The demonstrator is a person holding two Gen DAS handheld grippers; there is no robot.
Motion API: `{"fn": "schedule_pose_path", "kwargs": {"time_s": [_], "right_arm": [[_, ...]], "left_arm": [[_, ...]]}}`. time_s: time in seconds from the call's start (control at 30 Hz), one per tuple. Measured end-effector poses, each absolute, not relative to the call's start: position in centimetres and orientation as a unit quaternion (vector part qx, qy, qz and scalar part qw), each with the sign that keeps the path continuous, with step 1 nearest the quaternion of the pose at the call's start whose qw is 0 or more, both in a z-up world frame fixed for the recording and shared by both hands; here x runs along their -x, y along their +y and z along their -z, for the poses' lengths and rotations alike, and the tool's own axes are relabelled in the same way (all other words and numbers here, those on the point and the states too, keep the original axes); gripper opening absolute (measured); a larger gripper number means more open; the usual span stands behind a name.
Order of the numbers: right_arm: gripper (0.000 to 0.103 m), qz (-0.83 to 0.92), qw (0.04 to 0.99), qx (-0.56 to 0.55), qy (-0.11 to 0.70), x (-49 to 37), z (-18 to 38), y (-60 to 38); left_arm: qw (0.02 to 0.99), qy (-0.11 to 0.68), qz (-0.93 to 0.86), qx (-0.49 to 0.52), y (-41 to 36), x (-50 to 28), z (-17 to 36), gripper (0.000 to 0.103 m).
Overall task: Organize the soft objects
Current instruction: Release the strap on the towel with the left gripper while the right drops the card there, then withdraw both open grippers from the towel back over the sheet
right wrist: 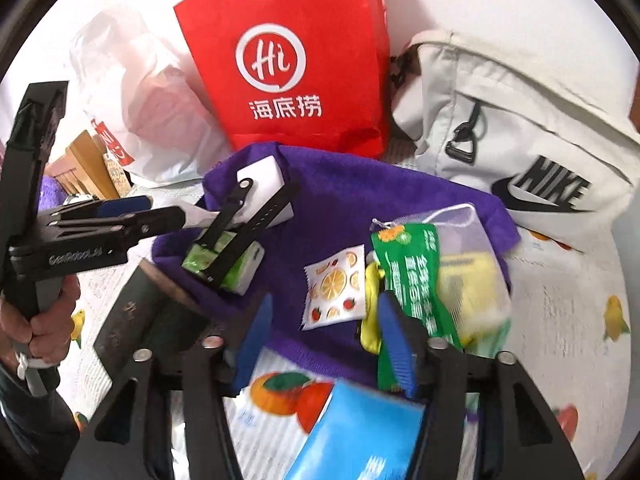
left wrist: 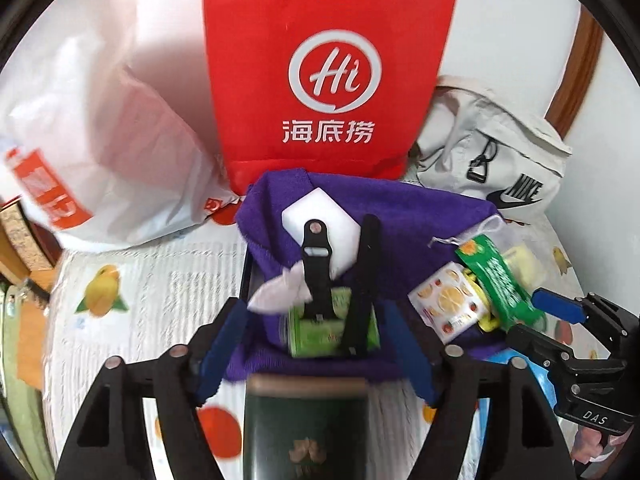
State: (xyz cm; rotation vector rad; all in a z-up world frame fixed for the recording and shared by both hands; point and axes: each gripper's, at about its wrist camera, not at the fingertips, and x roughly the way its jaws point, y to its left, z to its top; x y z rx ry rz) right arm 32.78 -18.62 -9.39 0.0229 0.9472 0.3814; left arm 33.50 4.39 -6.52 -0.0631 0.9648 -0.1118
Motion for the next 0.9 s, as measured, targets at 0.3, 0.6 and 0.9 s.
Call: {"fn": "schedule_pose_path", "kwargs": {"time_s": [0.3,0.6,0.9], "right_arm": [[0.074,-0.164,0.887,-0.040,0.430,-25.0,6.1,-20.2],[0.092,-0.127,0.910,-0.026,0.393,-17.3,3.6,-21.1],[0.096,-0.094,0.914,-0.039,0.393,-10.7,3.2,-22.5]], "left_arm": [[0.892,0.448,0.043,0.046,3.5,-25.5,3.4,0.093],[0.905,0.424,0.010,0.042,2.6,-17.5,0.9,0.096],[0.914,0.401,-0.002,0.052,2.0,-10.0,-0.3,0.096]]}}
